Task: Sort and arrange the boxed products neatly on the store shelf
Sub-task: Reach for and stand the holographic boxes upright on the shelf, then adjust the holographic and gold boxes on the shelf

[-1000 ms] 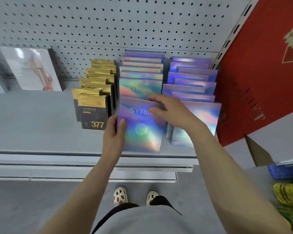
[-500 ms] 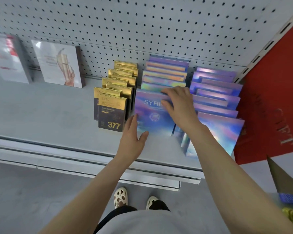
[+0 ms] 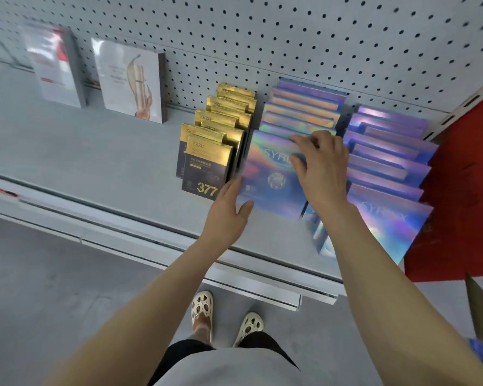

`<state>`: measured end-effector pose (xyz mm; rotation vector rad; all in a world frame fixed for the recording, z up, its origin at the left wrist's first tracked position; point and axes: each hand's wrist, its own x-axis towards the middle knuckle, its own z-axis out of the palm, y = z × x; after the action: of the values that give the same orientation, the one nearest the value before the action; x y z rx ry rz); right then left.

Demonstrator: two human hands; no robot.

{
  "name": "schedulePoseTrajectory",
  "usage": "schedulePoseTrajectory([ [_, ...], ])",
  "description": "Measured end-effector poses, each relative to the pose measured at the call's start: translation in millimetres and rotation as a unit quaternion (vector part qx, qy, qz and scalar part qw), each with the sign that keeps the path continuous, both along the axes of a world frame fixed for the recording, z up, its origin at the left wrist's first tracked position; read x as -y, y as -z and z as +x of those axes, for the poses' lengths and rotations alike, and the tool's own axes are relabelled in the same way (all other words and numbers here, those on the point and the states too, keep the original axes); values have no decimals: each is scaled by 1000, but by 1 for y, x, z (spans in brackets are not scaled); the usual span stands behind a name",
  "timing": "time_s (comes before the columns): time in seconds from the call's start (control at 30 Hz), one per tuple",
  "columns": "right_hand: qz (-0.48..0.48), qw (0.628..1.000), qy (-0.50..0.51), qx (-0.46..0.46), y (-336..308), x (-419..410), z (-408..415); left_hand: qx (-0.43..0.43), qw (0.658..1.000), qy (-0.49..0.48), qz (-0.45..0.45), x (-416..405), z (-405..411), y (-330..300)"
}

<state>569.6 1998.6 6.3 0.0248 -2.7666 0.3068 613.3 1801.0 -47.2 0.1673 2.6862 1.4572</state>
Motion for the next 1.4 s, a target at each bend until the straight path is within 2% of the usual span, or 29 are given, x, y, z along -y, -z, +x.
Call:
schedulePoseTrajectory([
  [0.1,-10,999,35,-39,-1,8,2,-5,997,-53,47,15,10,-2],
  [0.2,-80,993,19,-83,6,32,10,3,990,-107,91,43,25,-5],
  [0.27,-129,988,-22,-82,19,62,19,7,986,-144,80,73,37,-4],
  [0.43,-194,969,-151,17,50,168,48,18,968,-239,77,173,59,7],
  [0.6,-189,943,-245,125,74,292,53,32,945,-314,88,293,79,23],
  [0.73,-176,926,-291,167,83,394,41,55,930,-357,69,395,90,29],
  [1.03,-150,910,-347,172,71,583,-20,62,891,-442,77,576,65,26],
  [1.4,-157,899,-375,163,54,792,-176,47,865,-494,82,772,-54,16],
])
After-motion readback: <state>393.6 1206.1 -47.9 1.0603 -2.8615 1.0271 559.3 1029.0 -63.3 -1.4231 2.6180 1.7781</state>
